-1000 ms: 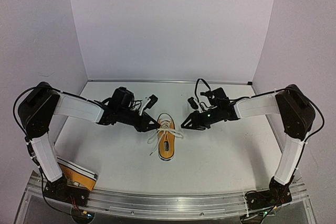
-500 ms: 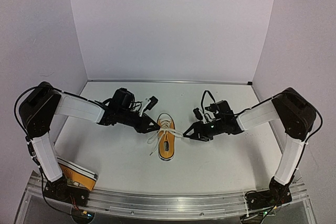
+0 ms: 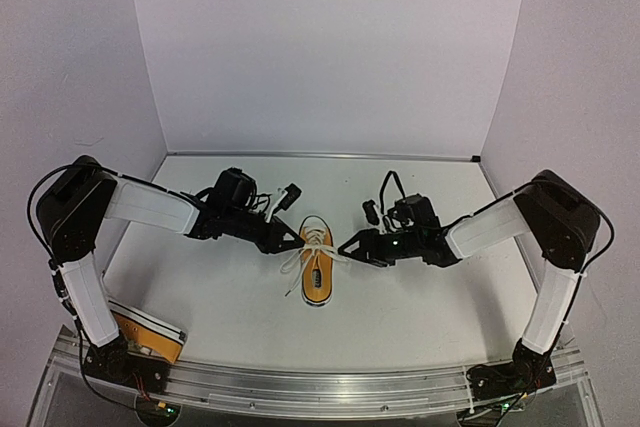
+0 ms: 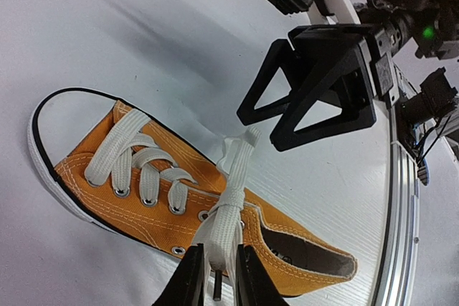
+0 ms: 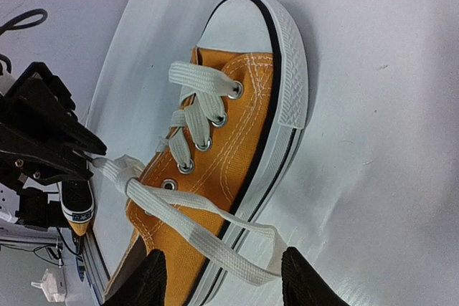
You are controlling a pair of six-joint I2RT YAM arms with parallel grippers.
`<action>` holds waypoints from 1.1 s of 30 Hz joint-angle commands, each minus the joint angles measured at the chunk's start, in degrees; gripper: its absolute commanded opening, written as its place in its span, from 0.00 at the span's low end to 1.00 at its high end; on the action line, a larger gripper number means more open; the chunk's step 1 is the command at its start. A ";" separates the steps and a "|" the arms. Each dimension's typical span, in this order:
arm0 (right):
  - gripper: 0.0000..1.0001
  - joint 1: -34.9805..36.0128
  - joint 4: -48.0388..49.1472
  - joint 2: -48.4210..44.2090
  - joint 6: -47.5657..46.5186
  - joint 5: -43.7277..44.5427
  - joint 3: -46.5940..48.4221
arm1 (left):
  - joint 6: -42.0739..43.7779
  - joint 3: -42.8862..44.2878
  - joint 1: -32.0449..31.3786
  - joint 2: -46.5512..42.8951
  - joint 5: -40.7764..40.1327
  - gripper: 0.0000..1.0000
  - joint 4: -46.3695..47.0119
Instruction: Tie the shoes
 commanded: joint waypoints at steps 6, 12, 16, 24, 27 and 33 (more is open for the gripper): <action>0.59 3.18 7.03 -2.64 1.80 8.34 -3.93 | -0.39 1.40 0.23 0.25 1.06 0.00 1.23; 0.57 4.41 7.87 -0.68 2.33 10.62 -3.38 | -0.68 1.41 0.20 -0.21 0.80 0.00 1.28; 0.55 4.52 8.04 -0.95 2.90 13.95 -3.60 | -0.85 1.48 0.21 -0.63 0.52 0.00 1.25; 0.53 4.88 9.10 -0.92 3.19 16.94 -3.75 | -1.47 1.88 0.22 -1.50 -0.13 0.00 1.33; 0.53 5.13 9.30 0.17 3.20 16.86 -3.06 | -1.67 1.95 0.20 -1.91 -0.48 0.00 1.32; 0.53 5.29 9.80 -0.67 3.11 16.47 -3.35 | -1.57 2.15 0.67 -3.24 -1.86 0.00 0.38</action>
